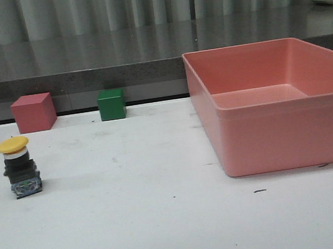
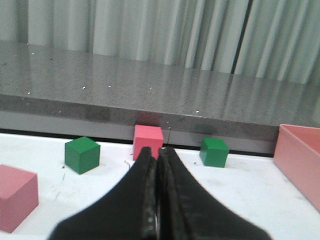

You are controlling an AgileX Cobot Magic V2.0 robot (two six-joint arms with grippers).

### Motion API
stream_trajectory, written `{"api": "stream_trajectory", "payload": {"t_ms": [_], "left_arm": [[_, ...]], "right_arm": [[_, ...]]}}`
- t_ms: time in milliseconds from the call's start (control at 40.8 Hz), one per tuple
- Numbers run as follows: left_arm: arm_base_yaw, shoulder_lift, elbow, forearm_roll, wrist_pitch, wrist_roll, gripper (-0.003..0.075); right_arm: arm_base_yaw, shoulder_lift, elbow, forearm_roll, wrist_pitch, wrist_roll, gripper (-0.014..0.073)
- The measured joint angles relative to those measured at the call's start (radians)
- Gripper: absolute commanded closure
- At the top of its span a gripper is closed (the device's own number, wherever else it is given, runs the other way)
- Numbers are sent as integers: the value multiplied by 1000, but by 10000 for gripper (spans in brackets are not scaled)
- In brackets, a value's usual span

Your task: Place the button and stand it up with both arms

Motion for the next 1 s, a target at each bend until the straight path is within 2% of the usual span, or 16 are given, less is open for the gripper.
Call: {"api": "stream_trajectory", "payload": {"t_ms": [171, 1004], "left_arm": [[32, -95, 106, 0, -8, 0, 740], [5, -131, 106, 0, -33, 0, 740]], "right_arm": [[0, 0, 0, 0, 1, 0, 661], [0, 0, 0, 0, 4, 0, 661]]}}
